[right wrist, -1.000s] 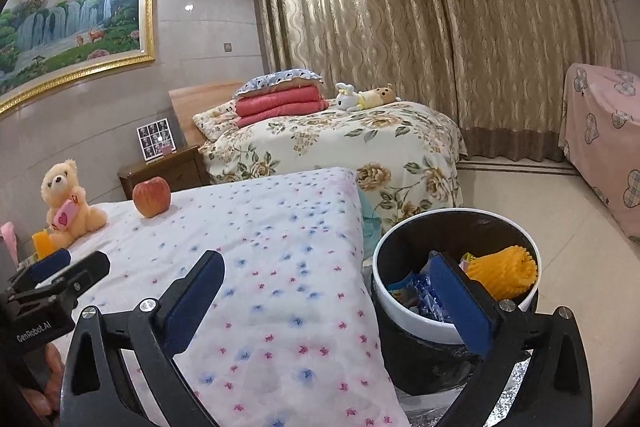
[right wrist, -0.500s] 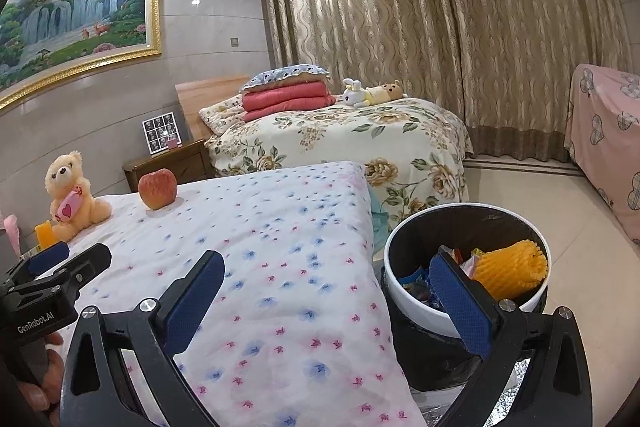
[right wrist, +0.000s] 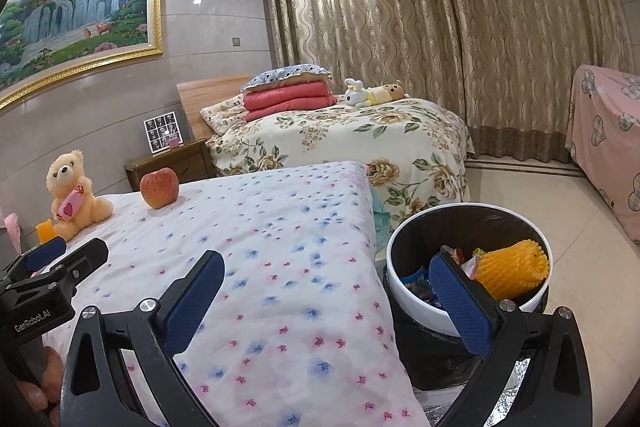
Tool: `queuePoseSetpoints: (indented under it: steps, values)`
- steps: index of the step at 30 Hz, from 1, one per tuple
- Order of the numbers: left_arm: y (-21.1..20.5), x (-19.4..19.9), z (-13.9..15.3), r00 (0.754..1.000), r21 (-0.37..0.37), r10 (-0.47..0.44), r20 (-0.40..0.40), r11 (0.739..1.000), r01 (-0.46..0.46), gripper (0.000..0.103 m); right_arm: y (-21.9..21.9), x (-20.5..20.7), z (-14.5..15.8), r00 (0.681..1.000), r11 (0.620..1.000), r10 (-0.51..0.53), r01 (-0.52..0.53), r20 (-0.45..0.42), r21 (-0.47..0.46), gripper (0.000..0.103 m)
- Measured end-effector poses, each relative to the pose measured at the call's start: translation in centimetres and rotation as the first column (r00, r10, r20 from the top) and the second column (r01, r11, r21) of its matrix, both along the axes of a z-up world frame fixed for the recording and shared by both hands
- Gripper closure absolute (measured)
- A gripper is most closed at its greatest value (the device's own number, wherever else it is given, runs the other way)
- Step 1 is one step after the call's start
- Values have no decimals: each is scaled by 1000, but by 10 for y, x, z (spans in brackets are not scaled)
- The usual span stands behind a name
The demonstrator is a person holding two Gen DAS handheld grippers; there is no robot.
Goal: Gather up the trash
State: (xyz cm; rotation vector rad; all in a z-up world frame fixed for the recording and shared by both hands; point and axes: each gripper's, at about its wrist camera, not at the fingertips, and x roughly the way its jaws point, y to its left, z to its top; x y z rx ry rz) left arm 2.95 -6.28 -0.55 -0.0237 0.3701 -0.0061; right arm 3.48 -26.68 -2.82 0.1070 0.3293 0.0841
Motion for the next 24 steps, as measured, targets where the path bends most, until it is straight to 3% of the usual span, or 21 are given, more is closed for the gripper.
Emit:
queuePoseSetpoints:
  steps: [24]
  values:
    - [-2,-2,0,1000,8,-7,2,1000,7,0,1,-1,-1,1000,1000,0,0,-12,3,0]
